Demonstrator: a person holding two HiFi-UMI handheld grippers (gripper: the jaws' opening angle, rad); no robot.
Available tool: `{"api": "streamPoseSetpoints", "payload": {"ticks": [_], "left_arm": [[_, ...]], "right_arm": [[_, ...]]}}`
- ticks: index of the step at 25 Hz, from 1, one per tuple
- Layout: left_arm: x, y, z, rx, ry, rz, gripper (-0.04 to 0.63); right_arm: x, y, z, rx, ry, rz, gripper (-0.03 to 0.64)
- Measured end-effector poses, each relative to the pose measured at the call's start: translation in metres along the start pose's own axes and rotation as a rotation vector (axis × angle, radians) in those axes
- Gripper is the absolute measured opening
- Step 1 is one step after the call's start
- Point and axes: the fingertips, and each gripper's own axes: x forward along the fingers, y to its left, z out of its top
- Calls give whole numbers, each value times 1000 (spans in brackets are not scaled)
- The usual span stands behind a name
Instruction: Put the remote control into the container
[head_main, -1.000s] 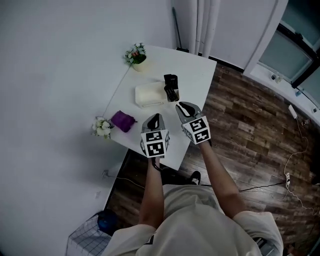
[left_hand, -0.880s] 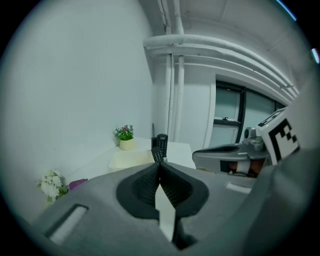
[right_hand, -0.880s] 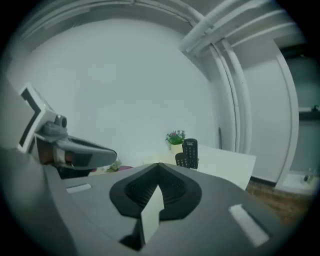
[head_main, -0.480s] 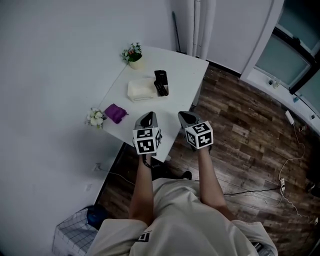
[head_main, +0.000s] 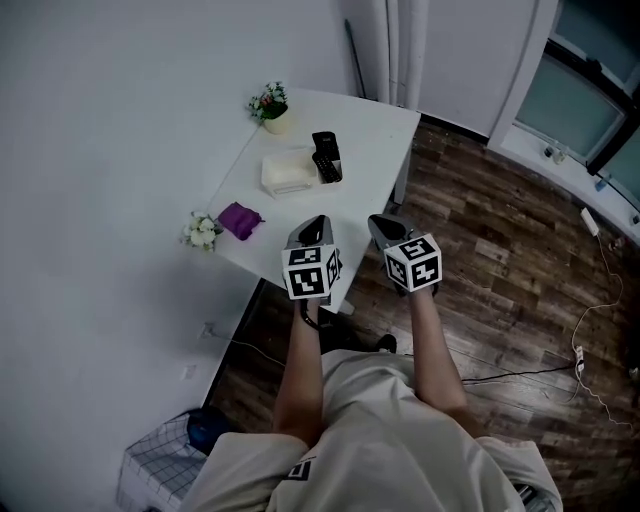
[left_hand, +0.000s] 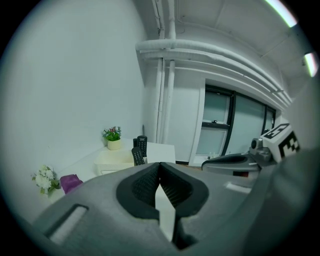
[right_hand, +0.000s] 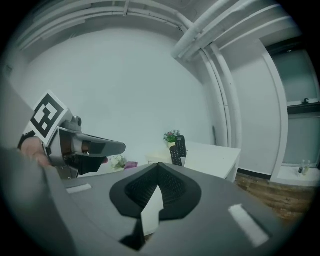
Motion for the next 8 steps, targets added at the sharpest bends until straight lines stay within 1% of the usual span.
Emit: {"api": "streamPoseSetpoints", "payload": {"ticks": [4,8], "left_arm": [[-6,2,1,40,9,16,5],[-10,4,5,30,-7,28,5]], "right_arm": [[-2,1,2,8,-13,-2,1],[-4,1,11,5,-42,-6,1]]}}
